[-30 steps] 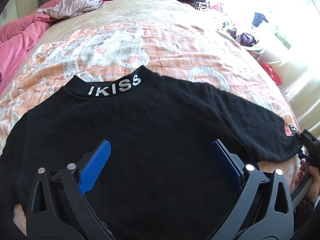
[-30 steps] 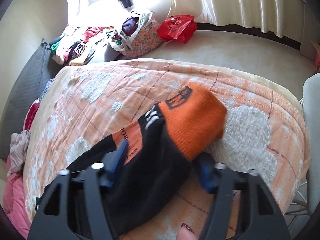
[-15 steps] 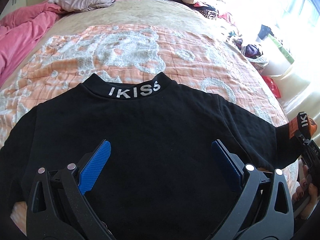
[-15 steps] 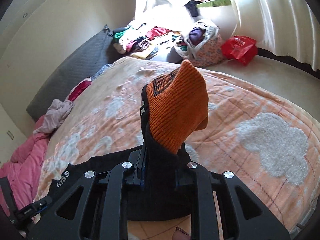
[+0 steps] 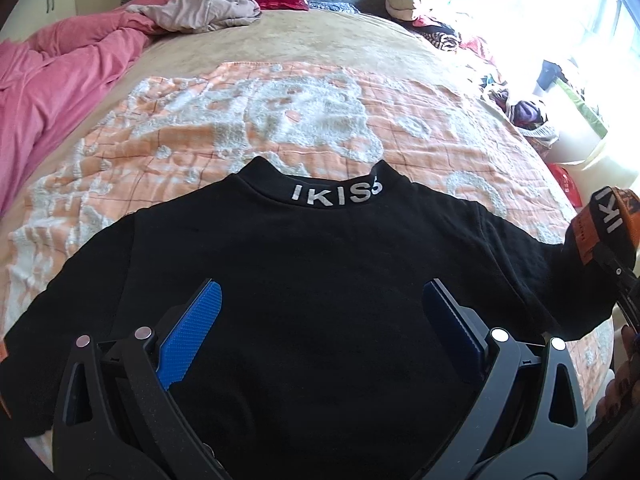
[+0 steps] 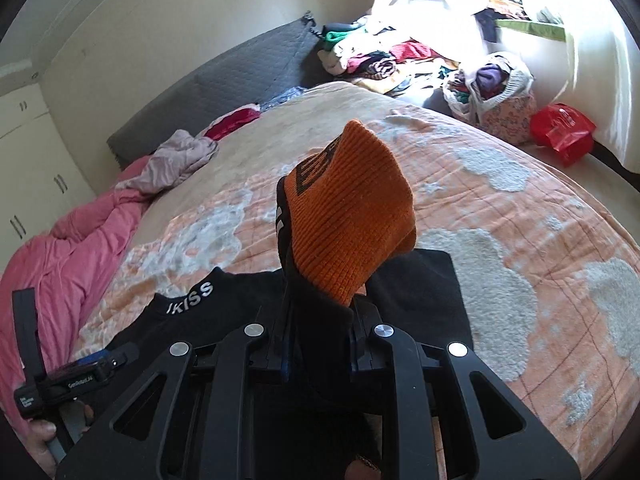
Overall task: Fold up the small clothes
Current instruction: 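Carry the held sleeve across the shirt body toward the left tool, then lay the sleeve flat on the shirt body and open the right gripper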
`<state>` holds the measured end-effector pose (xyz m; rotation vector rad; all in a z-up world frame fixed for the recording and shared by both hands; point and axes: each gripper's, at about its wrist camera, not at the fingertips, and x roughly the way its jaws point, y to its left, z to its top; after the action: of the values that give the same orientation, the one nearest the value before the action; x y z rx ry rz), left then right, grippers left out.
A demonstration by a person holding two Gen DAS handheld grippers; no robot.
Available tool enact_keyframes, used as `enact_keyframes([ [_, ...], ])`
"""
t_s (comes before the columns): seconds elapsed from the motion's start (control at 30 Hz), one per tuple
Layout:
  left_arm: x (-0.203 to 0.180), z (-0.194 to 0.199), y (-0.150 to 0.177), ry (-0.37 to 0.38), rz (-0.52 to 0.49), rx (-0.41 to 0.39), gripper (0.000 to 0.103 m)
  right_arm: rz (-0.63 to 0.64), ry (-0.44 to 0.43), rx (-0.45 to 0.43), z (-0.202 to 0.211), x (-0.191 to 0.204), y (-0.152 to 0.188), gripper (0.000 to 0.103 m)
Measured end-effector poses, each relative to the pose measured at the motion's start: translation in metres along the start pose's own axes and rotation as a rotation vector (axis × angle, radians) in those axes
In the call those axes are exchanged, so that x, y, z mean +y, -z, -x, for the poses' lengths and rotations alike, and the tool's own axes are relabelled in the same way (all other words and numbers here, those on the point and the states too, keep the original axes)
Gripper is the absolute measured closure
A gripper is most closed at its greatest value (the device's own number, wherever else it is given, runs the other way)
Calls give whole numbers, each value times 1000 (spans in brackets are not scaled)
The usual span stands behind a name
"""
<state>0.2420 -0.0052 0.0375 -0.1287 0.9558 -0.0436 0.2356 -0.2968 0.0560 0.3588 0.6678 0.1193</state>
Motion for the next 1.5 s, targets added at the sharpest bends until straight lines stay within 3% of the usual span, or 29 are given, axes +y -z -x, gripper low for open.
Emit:
enact_keyframes([
  [0.27, 25, 3, 3, -10, 46, 5, 8, 145, -64, 76, -29, 66, 14, 84],
  [0.57, 57, 6, 7, -4, 107, 13, 8, 231, -99, 158, -56, 108, 37, 81],
  [0.77, 67, 7, 11, 24, 131, 22, 8, 255, -133, 198, -66, 126, 49, 68],
  [0.87, 71, 6, 12, 45, 148, 23, 8, 275, -158, 210, -66, 134, 54, 56],
  [1.07, 73, 1, 18, 163, 199, 45, 10, 287, -216, 196, -47, 138, 57, 46],
  [1.13, 69, -4, 22, 240, 217, 69, 19, 279, -198, 189, -41, 133, 56, 46],
  [1.2, 62, -10, 26, 290, 222, 97, 36, 268, -173, 184, -37, 125, 56, 46],
  [1.23, 57, -13, 27, 303, 215, 110, 37, 260, -156, 183, -35, 119, 56, 46],
  [1.37, 33, -25, 33, 306, 178, 155, 42, 230, -124, 179, -30, 102, 56, 43],
  [1.5, 8, -33, 36, 284, 130, 158, 67, 192, -102, 179, -25, 84, 56, 43],
])
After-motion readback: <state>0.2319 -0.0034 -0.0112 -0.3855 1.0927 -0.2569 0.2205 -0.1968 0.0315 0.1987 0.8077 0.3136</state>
